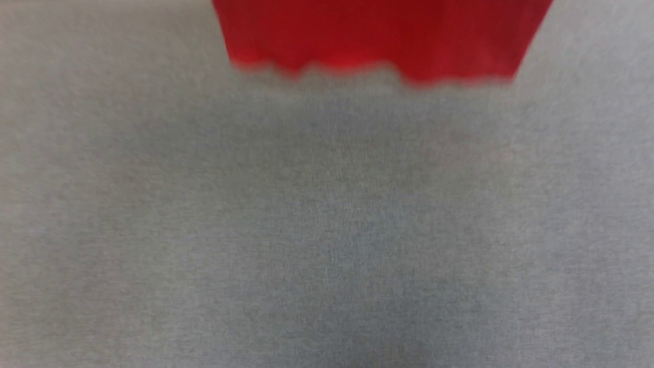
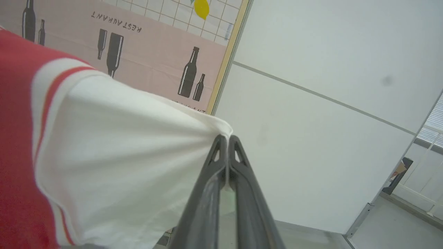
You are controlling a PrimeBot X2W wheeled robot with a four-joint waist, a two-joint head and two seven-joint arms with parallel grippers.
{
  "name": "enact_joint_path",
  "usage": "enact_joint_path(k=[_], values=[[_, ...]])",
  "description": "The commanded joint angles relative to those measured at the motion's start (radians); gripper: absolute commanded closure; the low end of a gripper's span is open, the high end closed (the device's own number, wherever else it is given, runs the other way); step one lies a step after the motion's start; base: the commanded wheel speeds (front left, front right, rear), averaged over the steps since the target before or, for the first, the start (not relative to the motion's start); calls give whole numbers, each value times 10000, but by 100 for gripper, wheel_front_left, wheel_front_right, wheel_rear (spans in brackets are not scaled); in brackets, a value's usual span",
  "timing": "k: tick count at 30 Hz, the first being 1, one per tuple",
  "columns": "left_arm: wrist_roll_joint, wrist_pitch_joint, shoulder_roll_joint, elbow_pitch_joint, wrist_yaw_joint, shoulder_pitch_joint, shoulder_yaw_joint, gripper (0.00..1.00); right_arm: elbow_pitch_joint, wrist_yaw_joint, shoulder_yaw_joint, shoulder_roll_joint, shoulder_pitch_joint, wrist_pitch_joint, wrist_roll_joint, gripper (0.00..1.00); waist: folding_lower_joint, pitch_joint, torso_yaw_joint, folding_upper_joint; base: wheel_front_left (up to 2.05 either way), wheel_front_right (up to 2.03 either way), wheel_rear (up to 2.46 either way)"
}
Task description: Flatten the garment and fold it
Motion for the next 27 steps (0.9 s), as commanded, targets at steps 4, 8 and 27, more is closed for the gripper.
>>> enact_joint_path(k=[4, 8, 27], values=[[194, -669, -307, 1456, -95, -1746, 11, 100, 1264, -21, -316, 381, -1625, -672, -654, 100, -1, 1589, -97, 0, 0, 0, 0], [223, -1207, -513, 2492, -326, -2649, -151, 100, 2193, -21, -380, 816, -2362, -1430, -1086, 100, -1, 1913, -116, 0, 0, 0, 0], [226, -3369, -1614, 3713, -784, 2705, -1509, 100, 3509, -21, 1336, 1724, 2097, -4348, -237, 100, -1, 139, 293, 0, 0, 0, 0]])
